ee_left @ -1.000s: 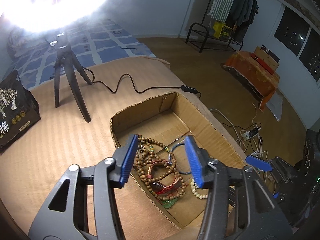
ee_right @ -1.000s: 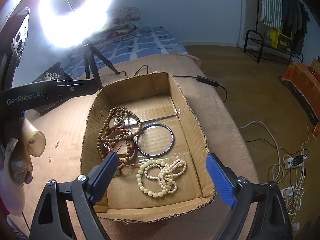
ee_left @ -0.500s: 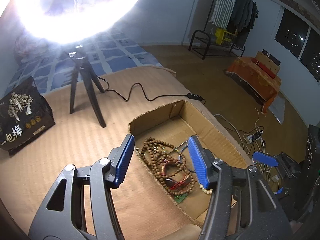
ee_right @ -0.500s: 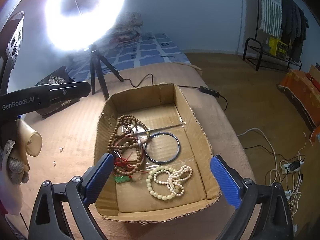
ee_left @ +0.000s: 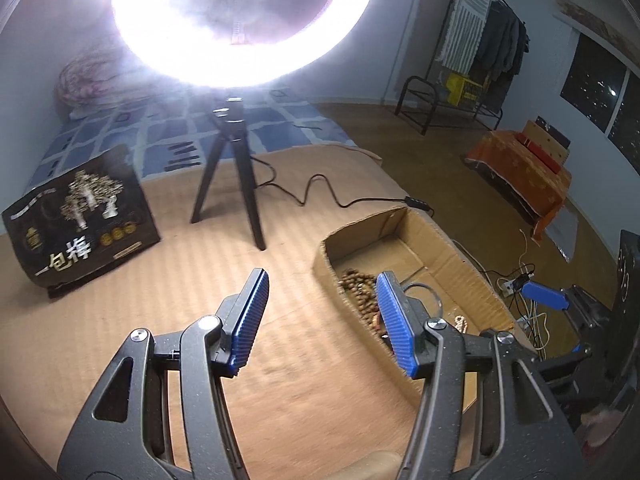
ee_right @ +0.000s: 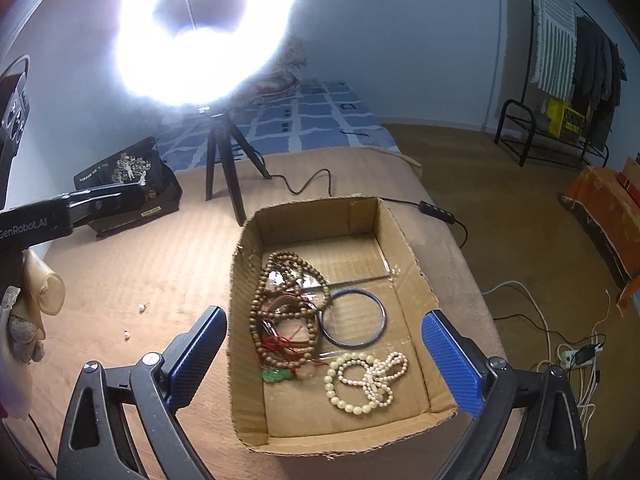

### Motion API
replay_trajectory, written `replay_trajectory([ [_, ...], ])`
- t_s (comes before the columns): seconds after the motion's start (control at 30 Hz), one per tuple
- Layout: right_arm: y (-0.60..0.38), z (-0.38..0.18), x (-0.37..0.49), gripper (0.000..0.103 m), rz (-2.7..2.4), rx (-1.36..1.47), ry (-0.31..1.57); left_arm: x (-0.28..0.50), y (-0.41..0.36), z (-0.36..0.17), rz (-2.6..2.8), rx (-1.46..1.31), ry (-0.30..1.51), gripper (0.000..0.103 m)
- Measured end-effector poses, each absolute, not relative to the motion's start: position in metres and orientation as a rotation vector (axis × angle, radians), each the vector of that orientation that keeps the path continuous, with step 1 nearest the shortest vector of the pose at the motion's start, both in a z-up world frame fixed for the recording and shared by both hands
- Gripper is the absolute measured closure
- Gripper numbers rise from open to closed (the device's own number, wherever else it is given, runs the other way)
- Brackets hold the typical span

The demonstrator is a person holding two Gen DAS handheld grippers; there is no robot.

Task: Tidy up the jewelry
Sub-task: 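Withdraw both open grippers from the box toward the two pearl earrings, then lower the left gripper to one pearl earring while the right approaches the other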

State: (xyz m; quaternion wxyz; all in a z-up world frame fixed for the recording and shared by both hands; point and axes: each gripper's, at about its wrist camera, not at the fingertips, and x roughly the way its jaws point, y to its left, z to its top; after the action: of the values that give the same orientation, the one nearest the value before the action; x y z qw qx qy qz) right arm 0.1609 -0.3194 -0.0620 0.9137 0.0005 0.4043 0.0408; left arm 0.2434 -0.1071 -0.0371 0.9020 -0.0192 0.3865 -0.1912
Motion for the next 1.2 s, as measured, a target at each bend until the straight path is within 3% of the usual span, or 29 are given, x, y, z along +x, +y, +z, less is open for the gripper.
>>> replay_trajectory([
  [0.57,-0.270,-0.057,0.182,0.007,0.228,0.062,0.854,0.219,0.002,-0.057,-0.286,-0.100,0.836,0.046],
  [0.93,-0.215,-0.078,0.209,0.035,0.374,0.090,0.951,0.204,0.028,-0.097,-0.291,-0.124,0.900,0.046],
  [1.03,-0.199,-0.090,0.215,0.043,0.415,0.106,0.989,0.202,0.029,-0.110,-0.311,-0.135,0.933,0.054],
  [1.2,-0.172,-0.115,0.224,0.059,0.479,0.113,1.061,0.197,0.024,-0.133,-0.350,-0.124,0.989,0.058],
])
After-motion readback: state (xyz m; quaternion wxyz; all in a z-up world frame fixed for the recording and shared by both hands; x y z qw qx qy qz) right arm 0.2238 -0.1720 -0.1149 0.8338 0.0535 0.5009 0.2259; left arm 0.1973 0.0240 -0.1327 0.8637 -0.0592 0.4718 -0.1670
